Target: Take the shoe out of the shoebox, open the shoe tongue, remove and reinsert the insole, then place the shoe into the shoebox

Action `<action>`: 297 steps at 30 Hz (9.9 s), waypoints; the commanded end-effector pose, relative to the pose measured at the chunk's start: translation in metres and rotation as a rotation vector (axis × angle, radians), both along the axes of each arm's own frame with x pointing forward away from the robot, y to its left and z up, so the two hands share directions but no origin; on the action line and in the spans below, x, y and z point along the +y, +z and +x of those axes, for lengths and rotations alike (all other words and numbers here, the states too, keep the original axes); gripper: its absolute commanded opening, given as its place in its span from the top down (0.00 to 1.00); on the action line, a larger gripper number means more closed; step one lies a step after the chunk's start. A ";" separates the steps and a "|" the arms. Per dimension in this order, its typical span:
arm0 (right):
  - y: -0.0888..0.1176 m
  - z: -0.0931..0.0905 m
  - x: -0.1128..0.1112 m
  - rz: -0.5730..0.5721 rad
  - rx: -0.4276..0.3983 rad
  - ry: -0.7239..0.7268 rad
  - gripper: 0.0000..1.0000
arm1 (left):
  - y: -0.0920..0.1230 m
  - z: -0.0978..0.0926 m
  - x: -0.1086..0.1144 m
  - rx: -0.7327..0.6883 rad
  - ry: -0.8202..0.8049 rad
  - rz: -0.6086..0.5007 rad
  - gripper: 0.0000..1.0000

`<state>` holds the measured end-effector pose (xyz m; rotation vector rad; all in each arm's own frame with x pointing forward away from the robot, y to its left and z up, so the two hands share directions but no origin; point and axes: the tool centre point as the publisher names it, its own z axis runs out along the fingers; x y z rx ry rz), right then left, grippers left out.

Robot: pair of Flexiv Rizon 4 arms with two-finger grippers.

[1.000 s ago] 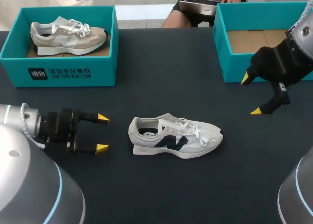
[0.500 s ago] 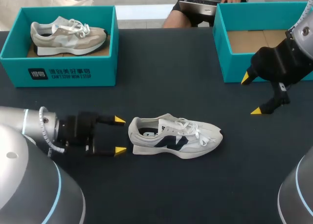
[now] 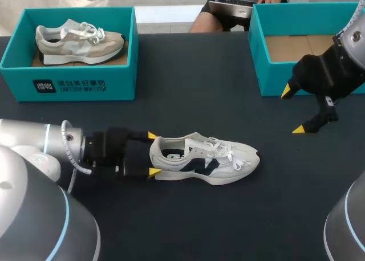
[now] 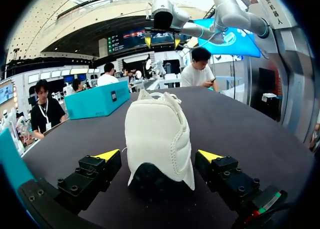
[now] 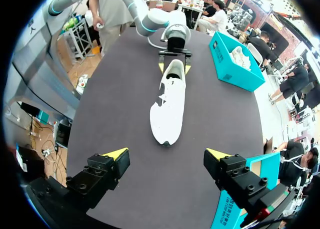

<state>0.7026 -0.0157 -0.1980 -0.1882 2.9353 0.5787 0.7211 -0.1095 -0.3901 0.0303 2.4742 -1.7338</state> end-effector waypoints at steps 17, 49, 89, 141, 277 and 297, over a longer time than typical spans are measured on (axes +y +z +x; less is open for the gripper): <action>-0.001 0.001 0.001 -0.001 0.001 0.000 0.00 | -0.027 0.009 -0.029 0.047 0.025 0.023 1.00; -0.001 0.001 0.001 -0.001 0.001 0.000 0.00 | -0.027 -0.005 -0.020 0.115 0.068 0.021 1.00; -0.012 0.062 0.126 0.180 0.036 -0.942 0.00 | -0.027 -0.005 -0.020 0.115 0.068 0.021 1.00; -0.082 0.037 0.210 -0.056 0.193 -1.668 0.00 | -0.027 -0.005 -0.020 0.115 0.068 0.021 1.00; -0.161 0.046 0.037 -0.250 -0.123 -1.348 0.00 | -0.027 -0.005 -0.020 0.115 0.068 0.021 1.00; -0.038 0.081 0.125 0.097 -0.230 -1.168 0.00 | -0.027 -0.005 -0.020 0.115 0.068 0.021 1.00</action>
